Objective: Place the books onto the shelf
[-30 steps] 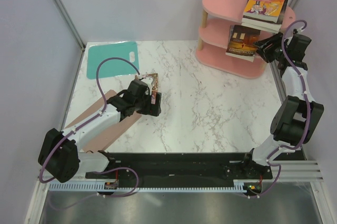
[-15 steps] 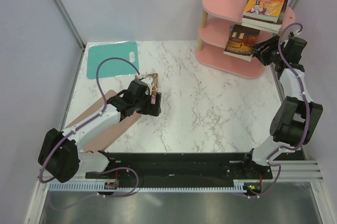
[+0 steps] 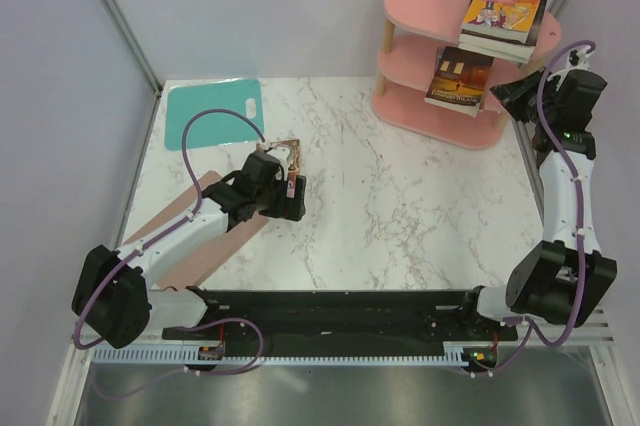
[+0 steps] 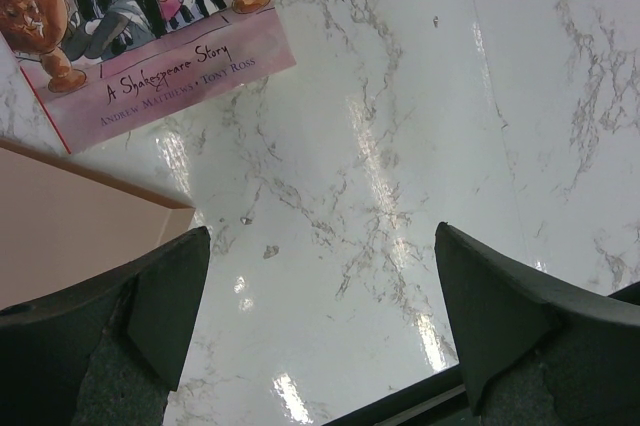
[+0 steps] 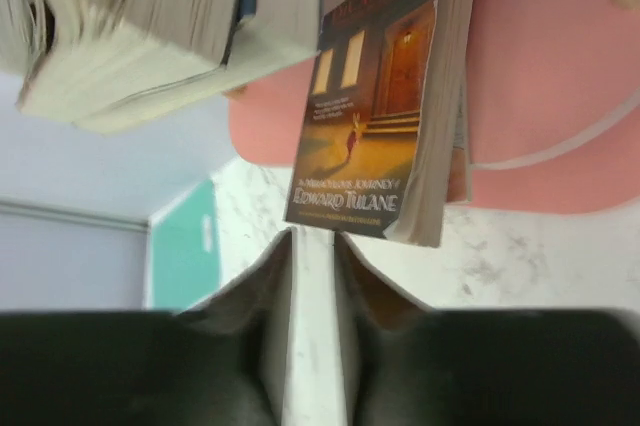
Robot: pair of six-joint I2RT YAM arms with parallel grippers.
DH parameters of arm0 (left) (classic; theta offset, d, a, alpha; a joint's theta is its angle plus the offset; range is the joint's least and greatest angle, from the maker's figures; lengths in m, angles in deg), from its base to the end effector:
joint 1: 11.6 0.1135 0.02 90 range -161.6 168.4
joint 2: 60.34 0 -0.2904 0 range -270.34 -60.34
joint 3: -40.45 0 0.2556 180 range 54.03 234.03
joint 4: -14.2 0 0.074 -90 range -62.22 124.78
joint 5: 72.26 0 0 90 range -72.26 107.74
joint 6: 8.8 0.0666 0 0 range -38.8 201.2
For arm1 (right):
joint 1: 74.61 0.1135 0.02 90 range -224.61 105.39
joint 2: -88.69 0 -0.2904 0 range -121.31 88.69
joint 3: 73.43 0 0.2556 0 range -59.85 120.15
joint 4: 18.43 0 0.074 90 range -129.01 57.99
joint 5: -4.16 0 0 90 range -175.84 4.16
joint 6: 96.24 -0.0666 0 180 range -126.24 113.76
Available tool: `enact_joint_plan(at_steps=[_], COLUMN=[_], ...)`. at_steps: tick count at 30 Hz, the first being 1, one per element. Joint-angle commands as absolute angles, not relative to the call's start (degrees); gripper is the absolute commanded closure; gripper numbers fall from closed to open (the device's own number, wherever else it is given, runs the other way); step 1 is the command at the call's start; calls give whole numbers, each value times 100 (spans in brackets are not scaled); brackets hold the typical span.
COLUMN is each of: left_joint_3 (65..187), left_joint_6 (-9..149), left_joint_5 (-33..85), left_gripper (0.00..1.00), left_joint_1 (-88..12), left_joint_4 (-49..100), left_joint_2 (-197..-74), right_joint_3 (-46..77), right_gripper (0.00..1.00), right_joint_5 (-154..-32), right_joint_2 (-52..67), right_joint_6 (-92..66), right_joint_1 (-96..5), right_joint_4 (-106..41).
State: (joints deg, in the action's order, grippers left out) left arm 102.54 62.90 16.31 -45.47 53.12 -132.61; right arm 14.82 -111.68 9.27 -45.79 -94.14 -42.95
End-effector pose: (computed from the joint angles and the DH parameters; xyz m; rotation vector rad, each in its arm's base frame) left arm 0.2294 -0.1520 0.2387 0.3224 2.4427 -0.3764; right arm 0.3379 -0.0890 0.4020 0.6288 1.7583 0.6579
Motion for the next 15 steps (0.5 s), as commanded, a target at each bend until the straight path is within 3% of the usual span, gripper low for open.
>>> enact_joint_plan(at_steps=[1,15], left_joint_3=[10334,10334], left_joint_6=[6433,6459], left_joint_5=[1554,1554], left_gripper=[0,0], left_joint_1=[-4561,-4561], left_joint_4=[5344,5327], left_joint_2=[-13110,-13162], right_joint_3=[1293,1257], right_gripper=[100,100], right_joint_5=[-11282,-10922], right_joint_2=[985,195], right_joint_6=[-4149,-3954], right_joint_1=[-9263,-8797], right_joint_4=[-4818,-4950])
